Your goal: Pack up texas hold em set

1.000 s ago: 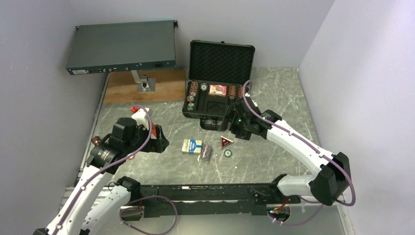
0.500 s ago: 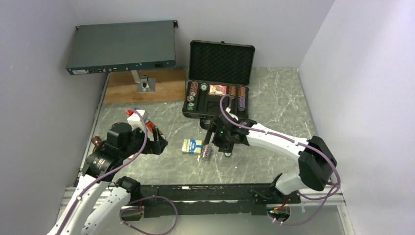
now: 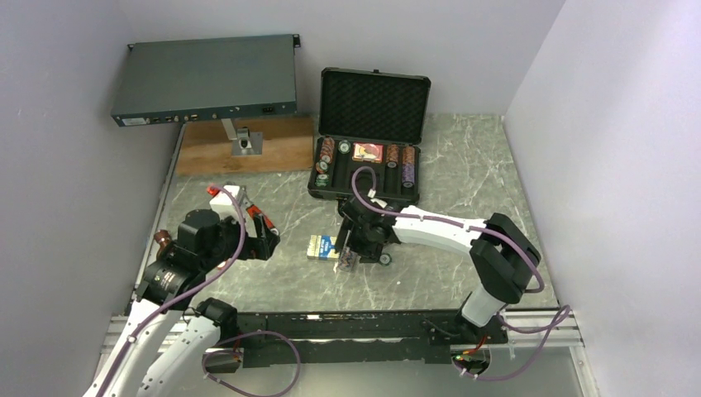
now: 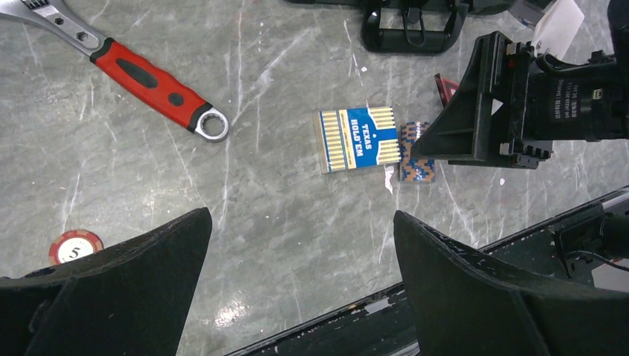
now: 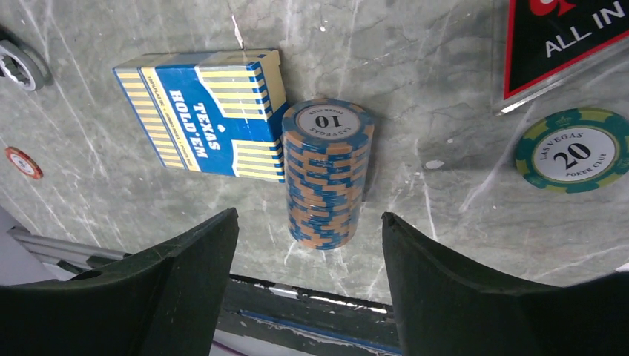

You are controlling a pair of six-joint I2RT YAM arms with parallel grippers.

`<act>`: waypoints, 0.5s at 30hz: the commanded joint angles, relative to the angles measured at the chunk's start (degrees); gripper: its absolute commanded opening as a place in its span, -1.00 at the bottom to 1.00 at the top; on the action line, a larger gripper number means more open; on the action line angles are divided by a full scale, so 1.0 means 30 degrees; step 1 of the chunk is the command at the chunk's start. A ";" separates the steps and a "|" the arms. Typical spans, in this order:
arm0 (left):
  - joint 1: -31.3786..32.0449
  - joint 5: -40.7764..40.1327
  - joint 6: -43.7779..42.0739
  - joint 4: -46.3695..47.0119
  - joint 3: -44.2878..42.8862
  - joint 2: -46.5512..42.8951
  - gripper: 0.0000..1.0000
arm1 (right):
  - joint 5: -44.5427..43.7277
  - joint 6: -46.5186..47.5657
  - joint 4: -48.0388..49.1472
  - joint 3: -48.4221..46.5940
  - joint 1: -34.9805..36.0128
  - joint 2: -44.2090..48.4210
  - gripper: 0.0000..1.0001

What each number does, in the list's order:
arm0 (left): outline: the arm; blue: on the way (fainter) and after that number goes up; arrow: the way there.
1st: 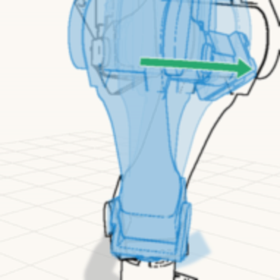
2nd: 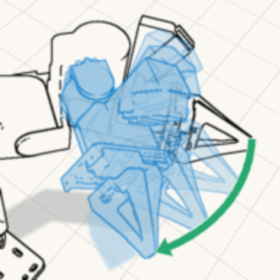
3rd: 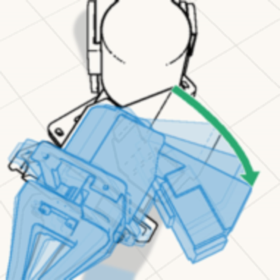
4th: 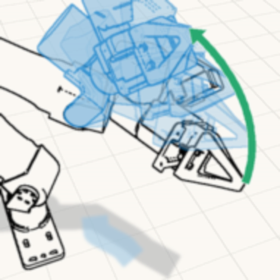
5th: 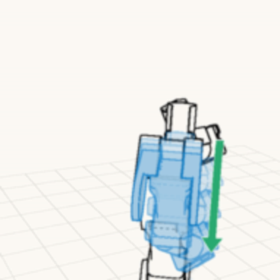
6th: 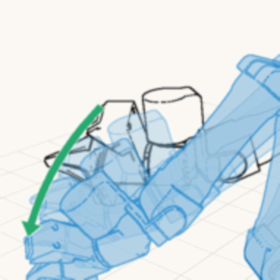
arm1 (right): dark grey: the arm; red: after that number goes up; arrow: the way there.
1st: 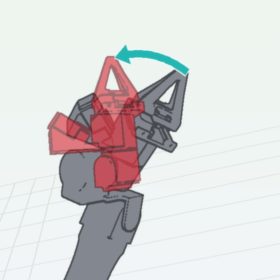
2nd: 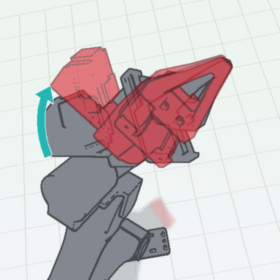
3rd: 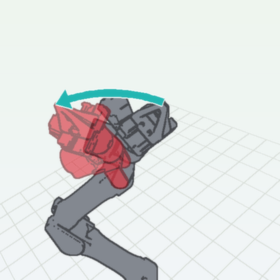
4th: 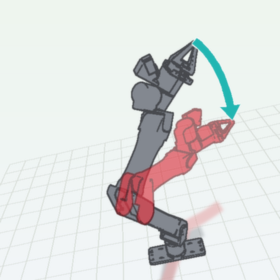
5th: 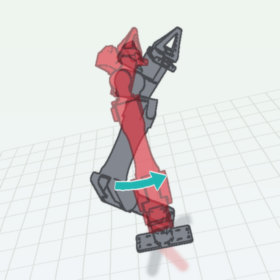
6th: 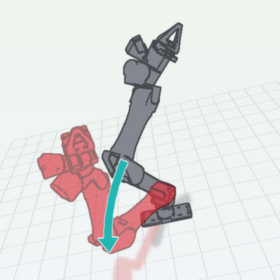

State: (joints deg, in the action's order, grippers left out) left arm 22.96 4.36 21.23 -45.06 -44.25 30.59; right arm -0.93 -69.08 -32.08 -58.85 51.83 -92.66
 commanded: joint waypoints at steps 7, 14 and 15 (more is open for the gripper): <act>0.0081 -0.0925 0.0480 0.0164 0.0014 -0.0304 0.99 | -0.1005 -0.0599 -0.1610 -0.2075 0.0242 -0.1138 0.38; 0.0081 -0.1088 0.0539 0.0137 0.0021 -0.0428 0.99 | -0.1427 -0.0594 -0.2946 -0.2766 0.0271 -0.2078 0.28; 0.0081 -0.1089 0.0561 0.0129 0.0033 -0.0461 0.99 | -0.1390 -0.0595 -0.2977 -0.2792 0.0271 -0.2186 0.27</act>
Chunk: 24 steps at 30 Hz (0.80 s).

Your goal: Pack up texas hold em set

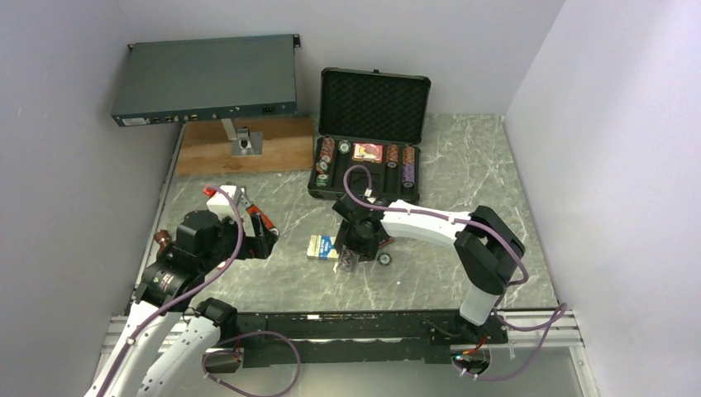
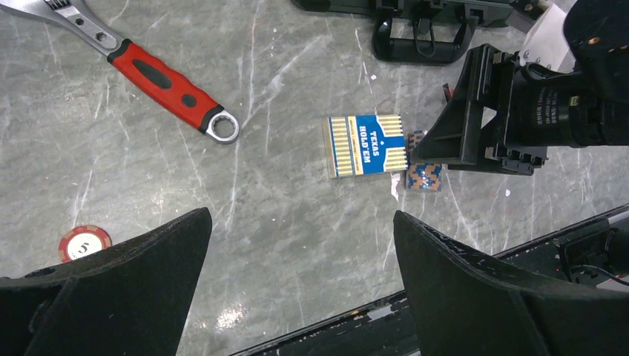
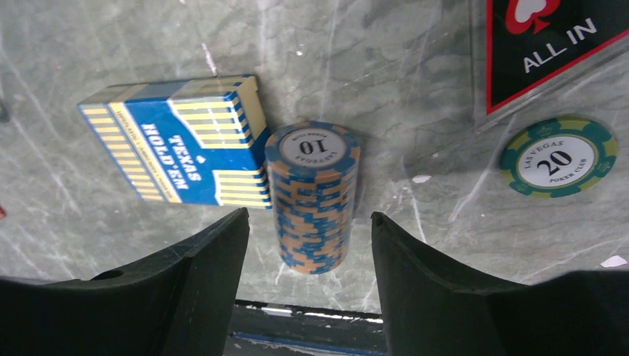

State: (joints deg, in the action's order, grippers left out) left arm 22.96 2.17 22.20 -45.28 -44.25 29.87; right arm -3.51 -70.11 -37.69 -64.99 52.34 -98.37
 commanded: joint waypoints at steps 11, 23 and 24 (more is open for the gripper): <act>0.0081 -0.0384 0.0233 0.0206 0.0013 -0.0191 0.98 | -0.0377 -0.0125 -0.0590 -0.0467 0.0114 -0.0712 0.14; 0.0081 -0.0469 0.0248 0.0180 0.0014 -0.0164 0.98 | -0.0232 0.0115 -0.0194 -0.0295 0.0191 -0.1137 -0.18; 0.0081 -0.0462 0.0248 0.0180 0.0013 -0.0166 0.98 | -0.0236 0.0119 -0.0189 -0.0281 0.0191 -0.1159 -0.19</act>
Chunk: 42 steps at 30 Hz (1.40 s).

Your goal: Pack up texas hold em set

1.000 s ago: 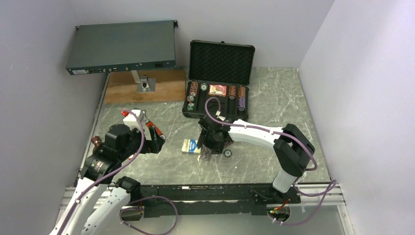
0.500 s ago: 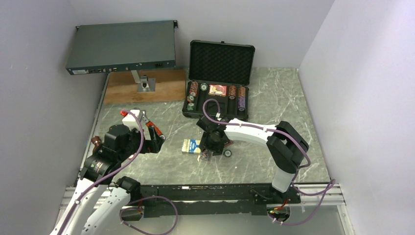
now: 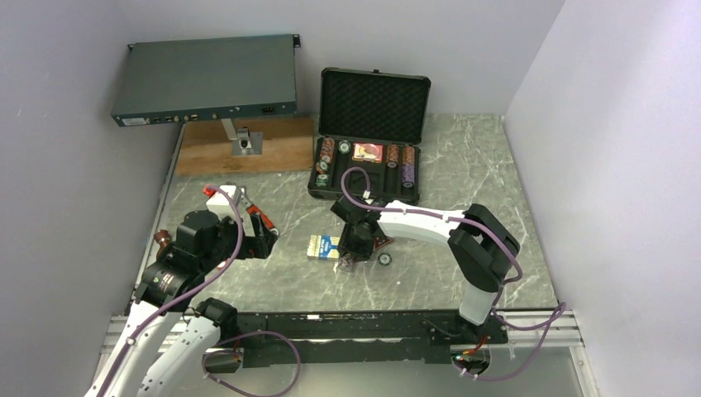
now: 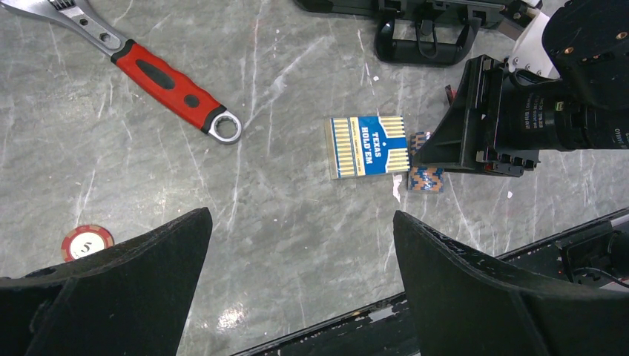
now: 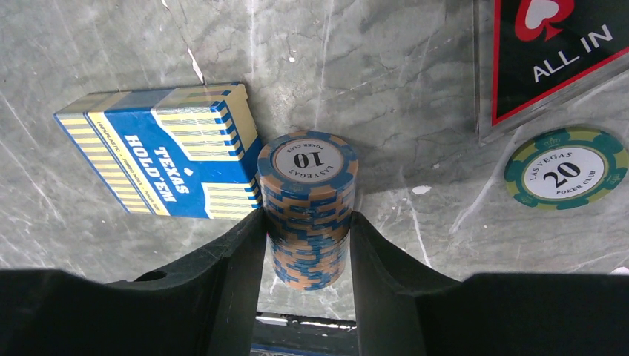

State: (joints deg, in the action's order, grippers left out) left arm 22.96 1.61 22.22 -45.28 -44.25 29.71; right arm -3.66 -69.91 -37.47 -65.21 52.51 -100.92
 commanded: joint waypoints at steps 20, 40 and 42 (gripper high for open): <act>0.0081 -0.0484 0.0350 0.0054 0.0013 -0.0164 0.98 | -0.2792 0.2826 -0.3847 -0.3037 0.0290 0.1242 -1.00; 0.0080 -0.0484 0.0299 0.0180 0.0043 0.0247 0.98 | -0.7840 1.0699 -0.6489 -0.9201 -0.2117 0.1133 -1.00; 0.0066 -0.0378 0.0257 0.0230 0.0070 0.0238 0.98 | -0.7757 1.1246 -0.6152 -0.9273 -0.2632 0.1292 -1.00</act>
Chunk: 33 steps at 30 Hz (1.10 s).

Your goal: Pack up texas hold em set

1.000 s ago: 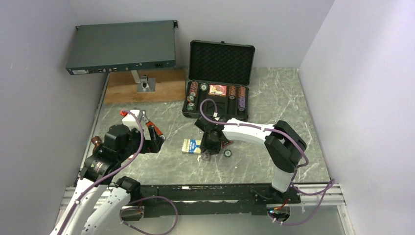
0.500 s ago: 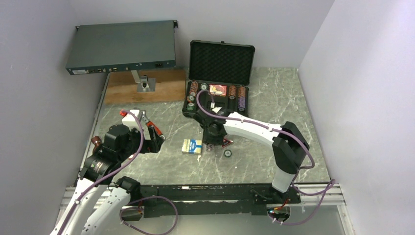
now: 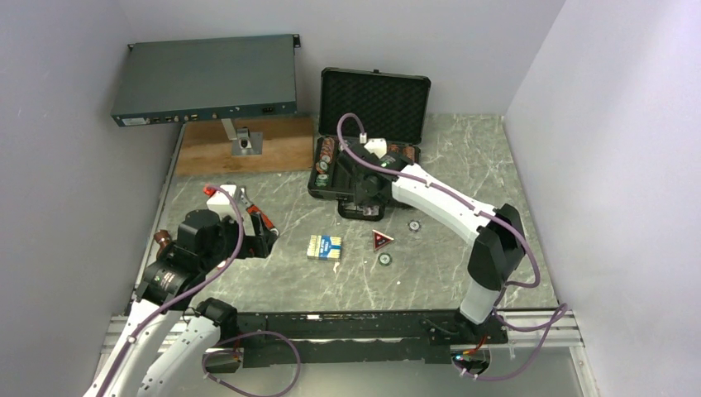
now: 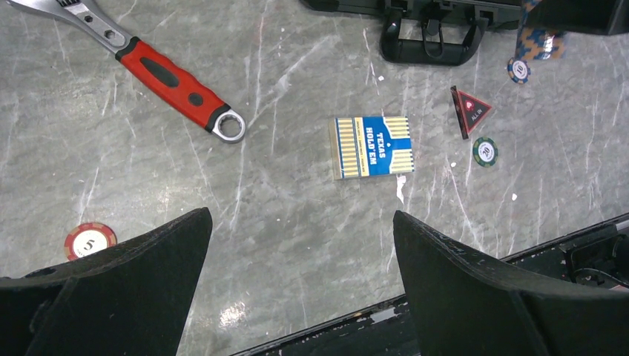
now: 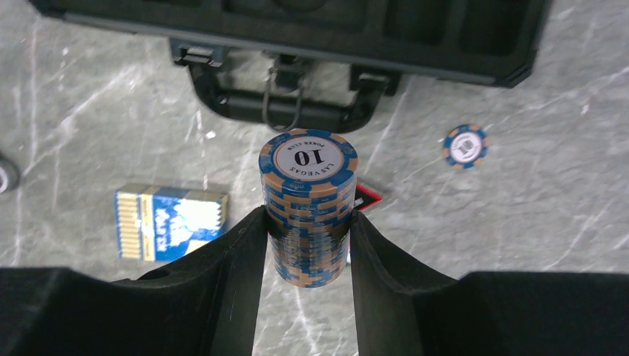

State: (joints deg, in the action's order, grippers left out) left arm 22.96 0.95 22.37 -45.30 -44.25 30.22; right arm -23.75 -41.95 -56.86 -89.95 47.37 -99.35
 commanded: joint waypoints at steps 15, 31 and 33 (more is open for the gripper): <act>0.0081 -0.0258 0.0277 0.0092 -0.0022 -0.0052 0.98 | 0.0095 0.5023 0.2778 -0.2031 -0.4492 -0.0712 -1.00; 0.0073 -0.0857 0.0376 0.0026 -0.0013 -0.0113 0.98 | 0.1793 0.5648 0.2928 -0.5133 -0.6705 -0.5237 -1.00; 0.0052 -0.0942 0.0391 -0.0037 -0.0034 0.0004 0.98 | 0.1840 0.5571 0.2885 -0.5106 -0.6781 -0.5445 -1.00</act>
State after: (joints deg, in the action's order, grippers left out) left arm 22.96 -0.16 22.39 -45.32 -44.23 29.85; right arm -18.28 -26.15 -49.95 -101.43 27.49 -116.88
